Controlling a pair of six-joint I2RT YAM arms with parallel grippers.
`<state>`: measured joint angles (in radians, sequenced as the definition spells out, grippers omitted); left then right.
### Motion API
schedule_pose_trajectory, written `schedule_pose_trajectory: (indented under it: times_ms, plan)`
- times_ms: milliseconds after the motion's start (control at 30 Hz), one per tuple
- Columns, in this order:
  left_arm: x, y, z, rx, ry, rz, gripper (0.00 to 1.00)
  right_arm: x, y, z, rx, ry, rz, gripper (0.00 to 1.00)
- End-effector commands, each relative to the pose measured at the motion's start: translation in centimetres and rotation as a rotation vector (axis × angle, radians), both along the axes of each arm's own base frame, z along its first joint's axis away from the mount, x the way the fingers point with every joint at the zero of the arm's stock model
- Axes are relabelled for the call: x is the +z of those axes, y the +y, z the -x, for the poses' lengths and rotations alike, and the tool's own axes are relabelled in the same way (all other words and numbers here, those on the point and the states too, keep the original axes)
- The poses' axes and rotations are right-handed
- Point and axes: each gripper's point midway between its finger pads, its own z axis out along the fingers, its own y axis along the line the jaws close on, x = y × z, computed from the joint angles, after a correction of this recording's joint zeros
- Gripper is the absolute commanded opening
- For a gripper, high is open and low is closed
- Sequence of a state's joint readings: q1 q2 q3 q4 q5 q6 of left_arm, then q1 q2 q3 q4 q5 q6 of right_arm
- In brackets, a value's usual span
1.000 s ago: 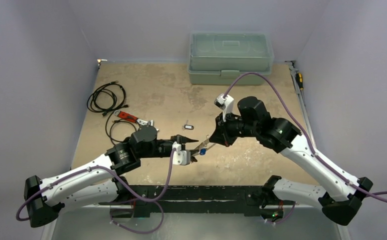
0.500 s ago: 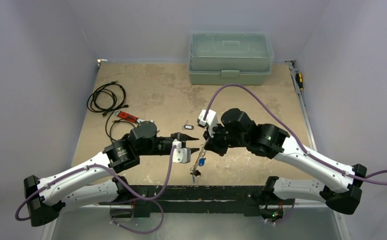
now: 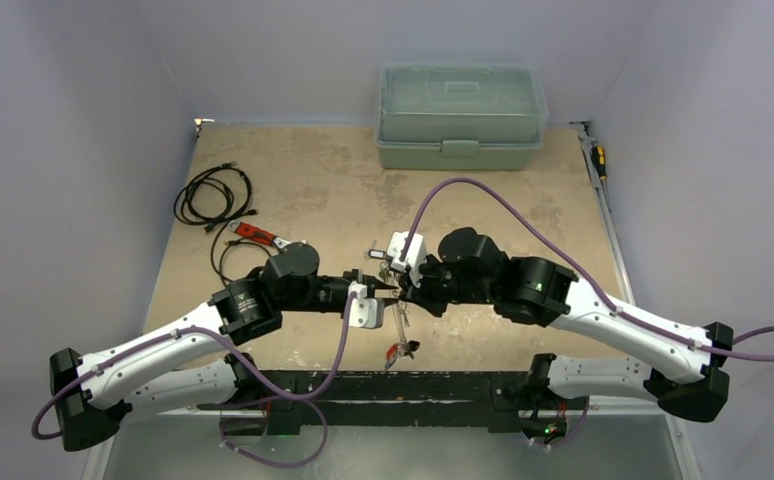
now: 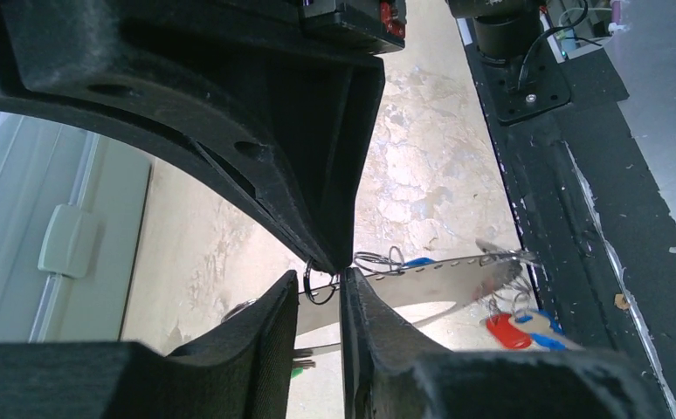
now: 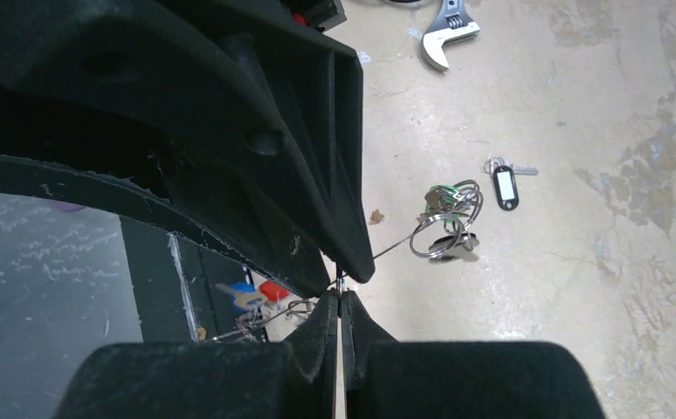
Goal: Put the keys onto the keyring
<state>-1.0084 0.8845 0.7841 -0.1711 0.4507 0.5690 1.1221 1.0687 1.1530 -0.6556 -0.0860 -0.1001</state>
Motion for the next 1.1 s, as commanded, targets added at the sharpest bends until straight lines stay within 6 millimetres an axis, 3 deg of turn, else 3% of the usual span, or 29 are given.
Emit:
schedule_pose_trajectory:
  times_ms: [0,233,400,767,833,900,1067]
  plan:
    - [1.4,-0.3,-0.1,-0.004,-0.029,0.035,0.21,2.7,1.3,-0.2,0.03,-0.088,-0.101,0.0]
    - [0.9,-0.2,-0.2,-0.002,-0.029,0.026,0.12,3.1,1.7,0.2,0.056,-0.121,-0.118,0.0]
    - [0.6,-0.3,-0.4,0.006,-0.026,0.017,0.0,3.1,2.2,0.9,0.101,-0.16,-0.119,0.0]
    - [1.3,0.3,-0.9,0.054,-0.054,0.051,0.0,3.9,2.2,0.8,0.093,-0.224,-0.154,0.0]
    - [2.0,0.5,-0.9,0.066,-0.06,0.093,0.0,4.3,2.1,0.7,0.087,-0.233,-0.177,0.07]
    - [2.6,0.6,-0.7,0.067,-0.063,0.136,0.0,4.7,2.1,0.8,0.086,-0.239,-0.202,0.2]
    - [5.0,0.9,-0.3,0.083,-0.049,0.286,0.0,5.2,2.1,0.9,0.077,-0.248,-0.25,0.36]
